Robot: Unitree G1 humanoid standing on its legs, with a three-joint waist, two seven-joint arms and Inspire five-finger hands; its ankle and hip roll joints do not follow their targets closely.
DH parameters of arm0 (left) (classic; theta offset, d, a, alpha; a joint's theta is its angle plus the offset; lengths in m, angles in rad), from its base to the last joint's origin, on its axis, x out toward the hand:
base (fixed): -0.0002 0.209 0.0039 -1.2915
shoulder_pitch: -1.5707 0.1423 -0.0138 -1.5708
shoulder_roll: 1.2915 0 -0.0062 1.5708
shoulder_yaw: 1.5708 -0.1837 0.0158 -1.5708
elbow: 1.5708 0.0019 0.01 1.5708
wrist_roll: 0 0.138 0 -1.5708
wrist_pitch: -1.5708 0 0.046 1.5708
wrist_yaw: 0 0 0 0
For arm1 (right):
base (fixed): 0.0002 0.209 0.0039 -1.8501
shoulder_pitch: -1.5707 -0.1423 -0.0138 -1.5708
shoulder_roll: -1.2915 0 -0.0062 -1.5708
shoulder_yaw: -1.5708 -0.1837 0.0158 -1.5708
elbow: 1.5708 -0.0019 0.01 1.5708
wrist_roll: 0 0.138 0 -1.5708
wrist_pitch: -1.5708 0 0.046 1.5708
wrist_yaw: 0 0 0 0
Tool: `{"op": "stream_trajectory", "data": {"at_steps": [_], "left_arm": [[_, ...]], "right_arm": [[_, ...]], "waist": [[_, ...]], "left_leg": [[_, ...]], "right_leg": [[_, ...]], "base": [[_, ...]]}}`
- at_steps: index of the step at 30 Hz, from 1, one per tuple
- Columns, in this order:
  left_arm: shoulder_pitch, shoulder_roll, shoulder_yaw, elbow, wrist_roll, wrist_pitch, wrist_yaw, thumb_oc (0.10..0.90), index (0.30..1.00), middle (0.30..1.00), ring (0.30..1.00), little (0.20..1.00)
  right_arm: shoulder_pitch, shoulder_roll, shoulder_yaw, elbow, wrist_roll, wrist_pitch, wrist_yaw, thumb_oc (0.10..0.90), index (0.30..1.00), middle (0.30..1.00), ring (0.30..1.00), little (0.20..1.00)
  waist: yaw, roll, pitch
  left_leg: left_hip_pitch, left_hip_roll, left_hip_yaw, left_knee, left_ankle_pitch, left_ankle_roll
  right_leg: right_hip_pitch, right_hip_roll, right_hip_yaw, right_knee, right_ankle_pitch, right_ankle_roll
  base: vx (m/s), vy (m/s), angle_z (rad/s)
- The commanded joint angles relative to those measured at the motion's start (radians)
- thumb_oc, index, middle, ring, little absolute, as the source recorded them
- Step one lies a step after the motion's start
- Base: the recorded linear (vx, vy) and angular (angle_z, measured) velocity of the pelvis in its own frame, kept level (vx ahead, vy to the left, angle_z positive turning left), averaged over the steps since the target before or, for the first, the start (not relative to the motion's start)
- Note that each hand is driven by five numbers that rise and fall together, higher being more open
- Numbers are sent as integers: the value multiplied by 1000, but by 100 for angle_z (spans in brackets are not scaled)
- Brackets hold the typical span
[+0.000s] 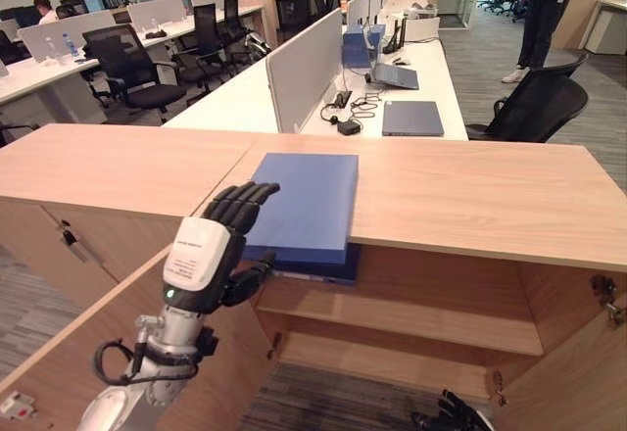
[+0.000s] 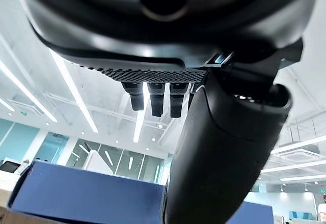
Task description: Put the empty folder in the office cabinet
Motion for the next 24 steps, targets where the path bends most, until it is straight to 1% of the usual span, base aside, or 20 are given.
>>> {"op": "stream_trajectory", "data": {"at_steps": [1,7,15,24], "left_arm": [[-147,64,21,-71,-70,-36,33,800,900,900,900,900],[-171,71,-31,-48,-78,-43,-4,800,900,900,900,900],[-185,86,-60,-11,-67,-39,-30,800,900,900,900,900],[-216,74,-83,31,-73,-27,-59,800,900,900,900,900]], "right_arm": [[-119,-5,-34,13,71,-73,-7,800,900,900,900,900],[-124,-2,-43,23,110,-74,-1,800,900,900,900,900],[-122,-7,-49,23,117,-74,-1,800,900,900,900,900],[-115,-2,-60,28,141,-74,0,800,900,900,900,900]], "waist": [[-15,-18,5],[-27,-13,3],[-39,-7,3],[-55,-5,1]], "left_leg": [[40,64,-14,7,-47,-99],[43,62,-9,5,-48,-99],[51,60,-2,3,-52,-99],[61,59,4,1,-55,-100]], "right_leg": [[3,-2,72,5,-163,11],[3,-1,75,5,-164,8],[4,-3,79,5,-164,9],[6,-5,82,5,-163,8]], "base": [[0,0,0],[0,0,0],[0,0,0],[0,0,0]]}}
